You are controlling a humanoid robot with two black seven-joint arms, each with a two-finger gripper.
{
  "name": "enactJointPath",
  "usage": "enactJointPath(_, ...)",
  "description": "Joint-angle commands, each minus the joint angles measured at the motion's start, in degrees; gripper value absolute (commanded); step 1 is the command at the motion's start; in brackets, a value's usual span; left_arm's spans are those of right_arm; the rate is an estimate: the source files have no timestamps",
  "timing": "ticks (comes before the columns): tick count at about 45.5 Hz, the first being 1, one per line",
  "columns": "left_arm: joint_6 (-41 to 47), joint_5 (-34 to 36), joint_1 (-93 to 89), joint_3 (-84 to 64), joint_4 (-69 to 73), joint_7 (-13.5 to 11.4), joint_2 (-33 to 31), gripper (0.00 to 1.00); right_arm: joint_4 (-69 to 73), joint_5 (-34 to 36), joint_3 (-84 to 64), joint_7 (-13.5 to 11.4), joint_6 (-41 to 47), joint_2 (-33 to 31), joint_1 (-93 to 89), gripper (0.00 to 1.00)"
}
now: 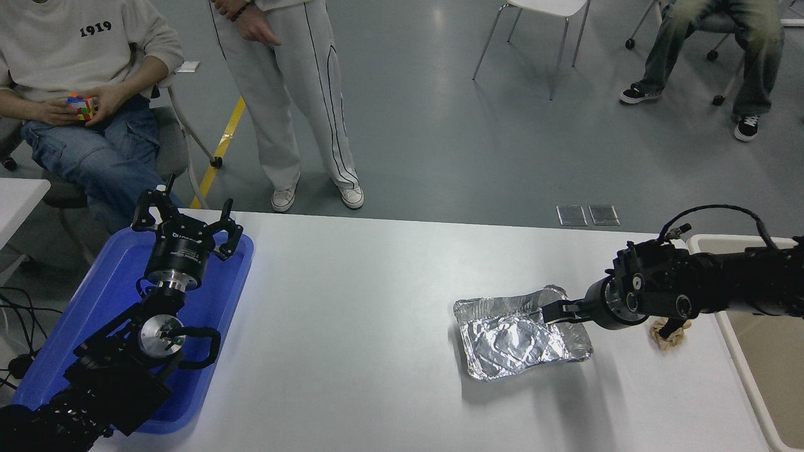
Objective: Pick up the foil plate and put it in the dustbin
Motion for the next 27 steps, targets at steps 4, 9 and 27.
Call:
enactJointPath(4, 0.0, 0.01, 0.0, 0.04, 0.0, 0.01, 0.0, 1.0, -2.82, -2.97, 0.74, 0.0, -4.17, 1.72, -4.56, 0.91)
enactJointPath(9, 0.0, 0.01, 0.0, -0.05, 0.0, 0.01, 0.0, 1.0, -2.82, -3.15, 0.74, -0.09, -5.23, 1.72, -5.36, 0.83)
enactJointPath(27, 0.0, 0.01, 0.0, 0.04, 0.0, 0.01, 0.0, 1.0, -2.47, -1.92, 2.41, -0.09, -4.97, 1.37, -5.09, 0.0)
